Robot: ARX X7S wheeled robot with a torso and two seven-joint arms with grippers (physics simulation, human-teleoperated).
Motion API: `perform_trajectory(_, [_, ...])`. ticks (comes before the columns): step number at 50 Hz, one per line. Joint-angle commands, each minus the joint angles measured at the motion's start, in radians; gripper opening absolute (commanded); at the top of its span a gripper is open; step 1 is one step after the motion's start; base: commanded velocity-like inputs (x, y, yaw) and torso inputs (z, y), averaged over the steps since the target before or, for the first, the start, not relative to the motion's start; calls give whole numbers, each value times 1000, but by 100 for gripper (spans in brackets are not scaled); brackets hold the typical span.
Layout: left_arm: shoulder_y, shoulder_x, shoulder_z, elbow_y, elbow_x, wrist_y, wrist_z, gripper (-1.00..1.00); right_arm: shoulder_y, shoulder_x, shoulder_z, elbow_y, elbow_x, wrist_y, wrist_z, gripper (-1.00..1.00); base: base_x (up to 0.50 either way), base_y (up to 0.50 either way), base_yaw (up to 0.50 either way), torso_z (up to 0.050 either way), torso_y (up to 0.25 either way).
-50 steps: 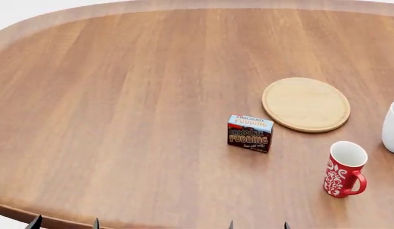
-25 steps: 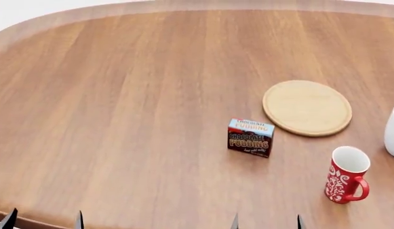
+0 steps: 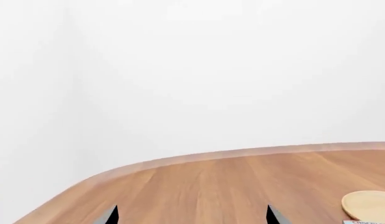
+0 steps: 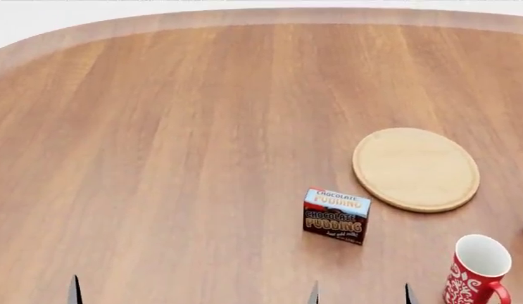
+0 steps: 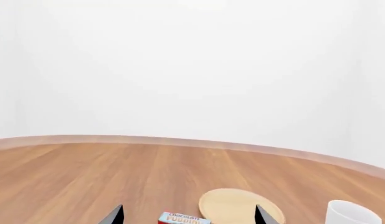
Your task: Put the chocolate pudding to the left of the plate.
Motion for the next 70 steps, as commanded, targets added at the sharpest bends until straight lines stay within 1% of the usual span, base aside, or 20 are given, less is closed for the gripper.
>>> perform_trajectory(1, [4,-9,6,14,-3,-2,-8,100,-1,8,-9,-10,3,15,5,100,320,0,0,0,0])
perform_trajectory(70, [1,-44,38,17,-7,0,-45,100,12,56,-53,-9,22,18,60,100,322,0,0,0,0])
